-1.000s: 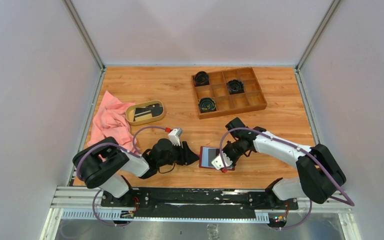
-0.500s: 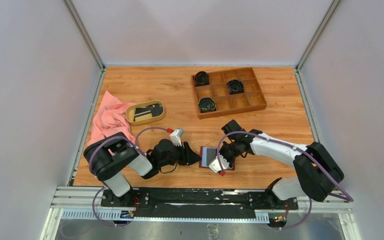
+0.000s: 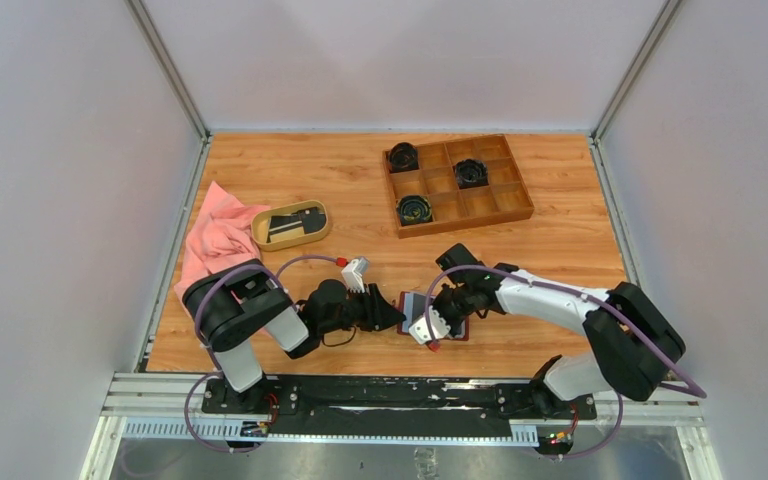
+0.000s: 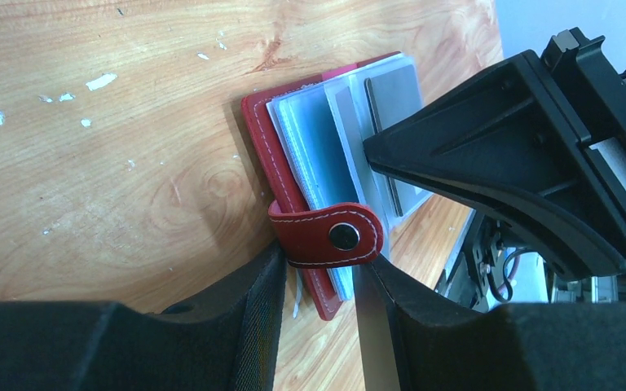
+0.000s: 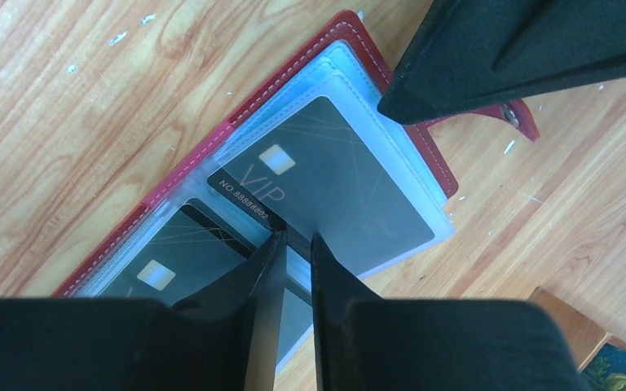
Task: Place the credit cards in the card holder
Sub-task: Insert the credit card into the card holder.
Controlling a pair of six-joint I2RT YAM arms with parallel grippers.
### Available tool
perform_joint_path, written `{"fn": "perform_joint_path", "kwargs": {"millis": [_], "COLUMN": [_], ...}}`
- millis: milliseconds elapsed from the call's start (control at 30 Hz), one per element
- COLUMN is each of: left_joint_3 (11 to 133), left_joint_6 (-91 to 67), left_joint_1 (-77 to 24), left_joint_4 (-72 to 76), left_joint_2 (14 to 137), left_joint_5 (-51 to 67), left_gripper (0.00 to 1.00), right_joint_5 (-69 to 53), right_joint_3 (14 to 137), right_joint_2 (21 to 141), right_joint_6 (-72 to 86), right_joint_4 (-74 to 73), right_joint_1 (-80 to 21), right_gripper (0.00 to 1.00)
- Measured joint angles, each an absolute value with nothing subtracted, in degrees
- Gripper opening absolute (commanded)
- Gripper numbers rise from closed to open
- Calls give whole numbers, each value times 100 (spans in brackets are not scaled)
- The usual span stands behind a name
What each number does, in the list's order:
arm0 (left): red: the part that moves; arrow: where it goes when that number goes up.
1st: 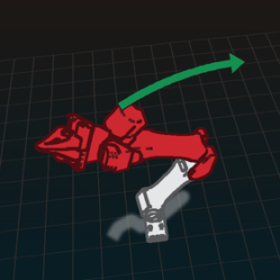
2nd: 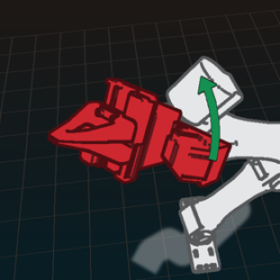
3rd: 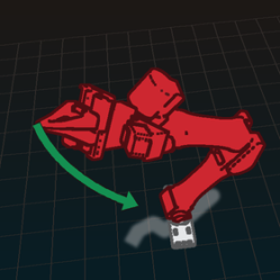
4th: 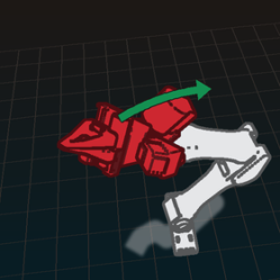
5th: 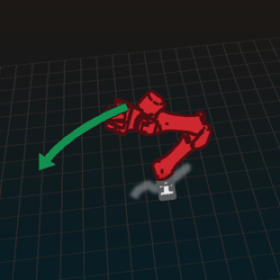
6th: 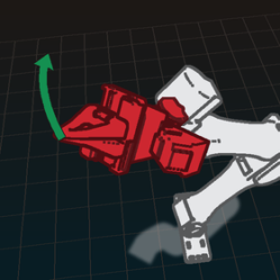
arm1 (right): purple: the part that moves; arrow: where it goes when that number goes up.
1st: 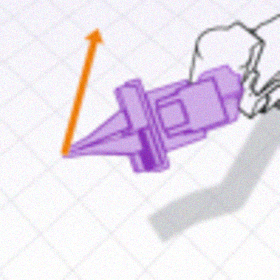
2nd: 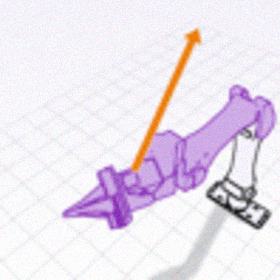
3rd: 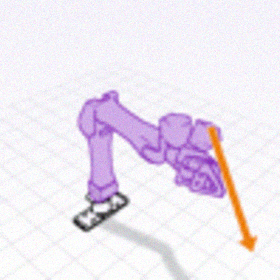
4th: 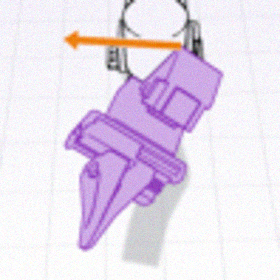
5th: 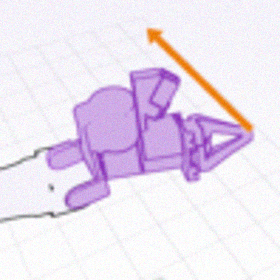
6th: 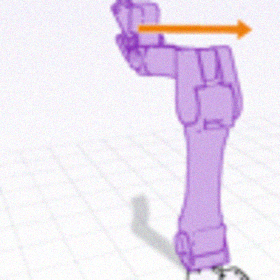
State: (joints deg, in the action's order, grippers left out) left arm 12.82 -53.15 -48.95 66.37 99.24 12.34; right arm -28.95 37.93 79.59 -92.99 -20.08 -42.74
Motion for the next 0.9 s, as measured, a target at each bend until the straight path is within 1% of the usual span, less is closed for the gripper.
{"fn": "perform_joint_path", "kwargs": {"millis": [300, 600, 900], "left_joint_3": [1258, 1168, 1155], "left_joint_6": [-5310, -5210, -5116], "left_joint_1": [-4895, -4895, -4895], "left_joint_4": [6589, 6324, 6093], "left_joint_2": [9835, 9408, 9216], "left_joint_5": [1205, 1068, 976], "left_gripper": [44, 47, 47], "right_joint_5": [-2827, -3022, -3621], "right_joint_3": [3793, 3798, 3946], "right_joint_2": [7747, 7443, 7179], "right_joint_6": [-8659, -8152, -7983], "right_joint_4": [-1966, -2112, -2565], "right_joint_1": [-4274, -4128, -3573], "right_gripper": [29, 29, 29]}}
